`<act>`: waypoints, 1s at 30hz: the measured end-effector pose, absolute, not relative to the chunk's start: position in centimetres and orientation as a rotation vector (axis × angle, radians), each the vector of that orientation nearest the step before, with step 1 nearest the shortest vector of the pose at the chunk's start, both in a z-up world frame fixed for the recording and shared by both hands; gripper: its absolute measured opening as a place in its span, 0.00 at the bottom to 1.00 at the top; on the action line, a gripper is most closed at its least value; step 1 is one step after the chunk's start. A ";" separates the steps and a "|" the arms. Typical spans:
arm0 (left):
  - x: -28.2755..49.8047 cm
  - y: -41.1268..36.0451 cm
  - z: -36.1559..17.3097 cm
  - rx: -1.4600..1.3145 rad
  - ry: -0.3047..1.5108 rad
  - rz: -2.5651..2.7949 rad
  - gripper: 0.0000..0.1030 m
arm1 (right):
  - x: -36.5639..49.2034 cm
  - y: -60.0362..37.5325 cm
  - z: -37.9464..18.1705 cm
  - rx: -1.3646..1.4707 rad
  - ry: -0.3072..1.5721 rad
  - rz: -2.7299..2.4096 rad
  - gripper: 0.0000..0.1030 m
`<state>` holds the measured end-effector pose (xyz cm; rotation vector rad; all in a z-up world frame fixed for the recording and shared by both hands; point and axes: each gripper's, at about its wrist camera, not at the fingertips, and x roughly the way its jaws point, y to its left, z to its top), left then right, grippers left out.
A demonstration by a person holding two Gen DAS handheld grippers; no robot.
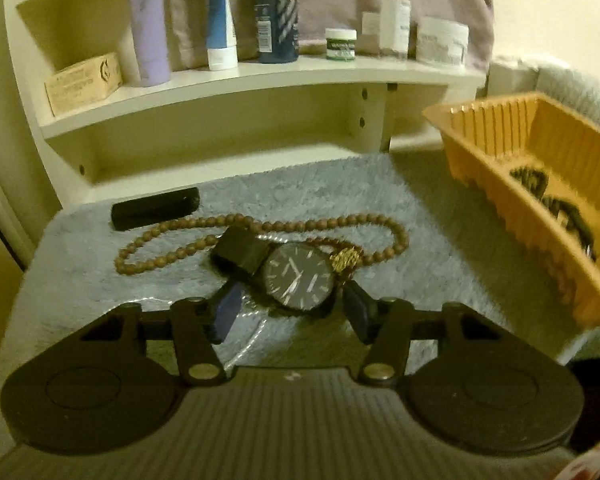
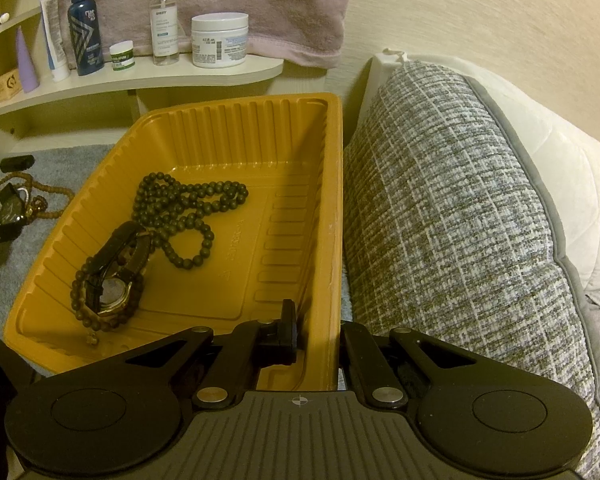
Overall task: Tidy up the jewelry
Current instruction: 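Return the left gripper to the stand above the black wristwatch, then close the left gripper on the wristwatch strap and lift it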
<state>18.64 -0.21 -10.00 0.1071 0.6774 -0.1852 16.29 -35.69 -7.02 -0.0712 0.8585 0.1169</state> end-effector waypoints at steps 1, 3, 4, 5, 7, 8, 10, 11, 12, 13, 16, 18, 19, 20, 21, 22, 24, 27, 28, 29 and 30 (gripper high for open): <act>18.8 -0.2 -10.0 0.095 0.675 -0.186 0.48 | 16.3 -35.7 -7.0 -0.071 0.858 0.116 0.04; 19.2 -0.2 -9.9 0.066 0.676 -0.186 0.48 | 16.3 -35.7 -7.0 -0.071 0.859 0.116 0.04; 19.5 -0.2 -9.9 0.054 0.677 -0.184 0.48 | 16.3 -35.7 -7.0 -0.071 0.859 0.116 0.04; 19.7 -0.1 -9.9 0.041 0.677 -0.182 0.48 | 16.3 -35.7 -7.0 -0.072 0.859 0.117 0.04; 20.1 0.0 -10.0 0.017 0.684 -0.183 0.46 | 16.3 -35.7 -7.0 -0.072 0.859 0.116 0.04; 20.1 0.0 -10.0 0.013 0.686 -0.181 0.46 | 16.3 -35.7 -7.0 -0.072 0.858 0.117 0.04; 19.9 -0.1 -9.9 0.018 0.683 -0.178 0.44 | 16.3 -35.7 -7.0 -0.072 0.858 0.117 0.04; 19.8 -0.1 -9.9 0.021 0.680 -0.178 0.43 | 16.3 -35.7 -7.0 -0.073 0.858 0.116 0.04; 19.6 -0.2 -9.8 0.026 0.676 -0.178 0.42 | 16.3 -35.7 -7.0 -0.072 0.859 0.116 0.04; 19.4 -0.2 -9.8 0.029 0.675 -0.178 0.42 | 16.3 -35.7 -7.0 -0.072 0.859 0.116 0.04; 19.0 -0.3 -9.6 0.033 0.676 -0.186 0.42 | 16.3 -35.7 -7.0 -0.073 0.858 0.117 0.04; 18.7 -0.3 -9.6 0.036 0.674 -0.190 0.42 | 16.3 -35.7 -7.0 -0.073 0.859 0.117 0.04; 18.6 -0.3 -9.5 0.034 0.674 -0.188 0.42 | 16.3 -35.6 -7.0 -0.072 0.859 0.116 0.04; 18.5 -0.3 -9.5 0.031 0.672 -0.188 0.41 | 16.3 -35.7 -7.0 -0.073 0.858 0.116 0.04; 18.4 -0.3 -9.4 0.030 0.669 -0.187 0.41 | 16.3 -35.7 -7.0 -0.073 0.858 0.116 0.04; 18.3 -0.3 -9.3 0.029 0.667 -0.186 0.41 | 16.3 -35.6 -7.0 -0.072 0.859 0.116 0.04; 18.1 -0.3 -9.0 0.030 0.659 -0.187 0.41 | 16.3 -35.6 -7.0 -0.073 0.859 0.117 0.04; 17.9 -0.4 -8.4 0.037 0.647 -0.191 0.41 | 16.3 -35.7 -7.0 -0.073 0.858 0.117 0.04; 17.9 -0.4 -8.2 0.037 0.643 -0.194 0.40 | 16.3 -35.7 -7.0 -0.072 0.858 0.117 0.04; 17.9 -0.5 -8.1 0.039 0.638 -0.196 0.40 | 16.3 -35.7 -7.0 -0.073 0.859 0.117 0.04; 17.9 -0.6 -7.9 0.042 0.633 -0.199 0.40 | 16.3 -35.7 -7.0 -0.073 0.859 0.117 0.04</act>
